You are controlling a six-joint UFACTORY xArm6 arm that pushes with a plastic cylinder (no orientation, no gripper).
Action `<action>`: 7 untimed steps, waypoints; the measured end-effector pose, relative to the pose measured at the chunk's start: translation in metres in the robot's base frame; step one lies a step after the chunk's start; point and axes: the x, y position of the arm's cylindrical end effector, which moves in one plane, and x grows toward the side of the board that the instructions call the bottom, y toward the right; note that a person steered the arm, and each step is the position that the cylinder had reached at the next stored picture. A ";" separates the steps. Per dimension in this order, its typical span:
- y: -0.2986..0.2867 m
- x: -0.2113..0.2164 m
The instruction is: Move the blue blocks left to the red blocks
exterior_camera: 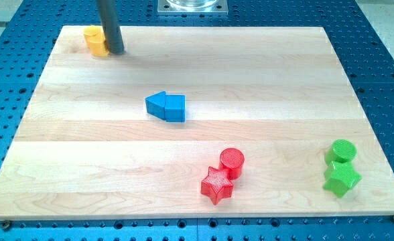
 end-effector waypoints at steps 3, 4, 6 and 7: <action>0.136 0.130; 0.133 0.192; 0.127 0.282; 0.124 0.314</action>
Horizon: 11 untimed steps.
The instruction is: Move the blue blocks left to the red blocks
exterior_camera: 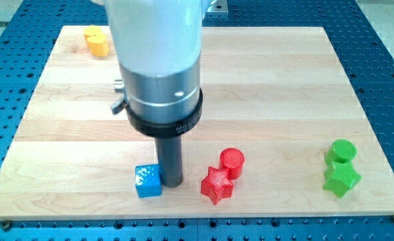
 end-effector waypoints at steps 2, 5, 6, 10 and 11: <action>0.012 -0.133; -0.059 -0.141; -0.060 -0.130; -0.100 -0.073; -0.101 -0.041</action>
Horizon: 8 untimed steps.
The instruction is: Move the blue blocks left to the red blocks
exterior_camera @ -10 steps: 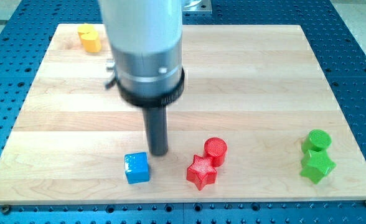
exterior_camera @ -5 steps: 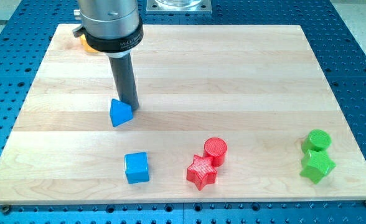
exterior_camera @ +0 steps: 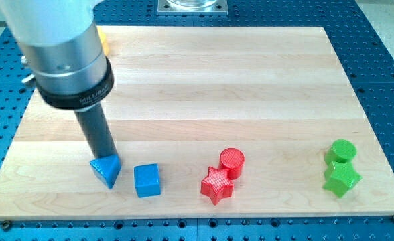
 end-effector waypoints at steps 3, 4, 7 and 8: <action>-0.070 0.043; -0.084 0.070; 0.030 0.059; 0.040 0.059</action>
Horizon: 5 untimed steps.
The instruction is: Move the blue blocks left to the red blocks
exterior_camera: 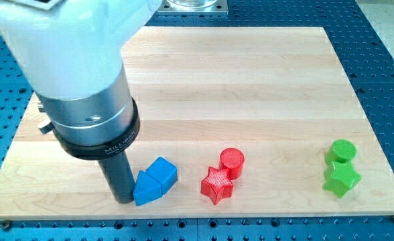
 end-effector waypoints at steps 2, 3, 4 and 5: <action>-0.022 0.002; -0.039 0.020; -0.032 0.020; 0.045 0.020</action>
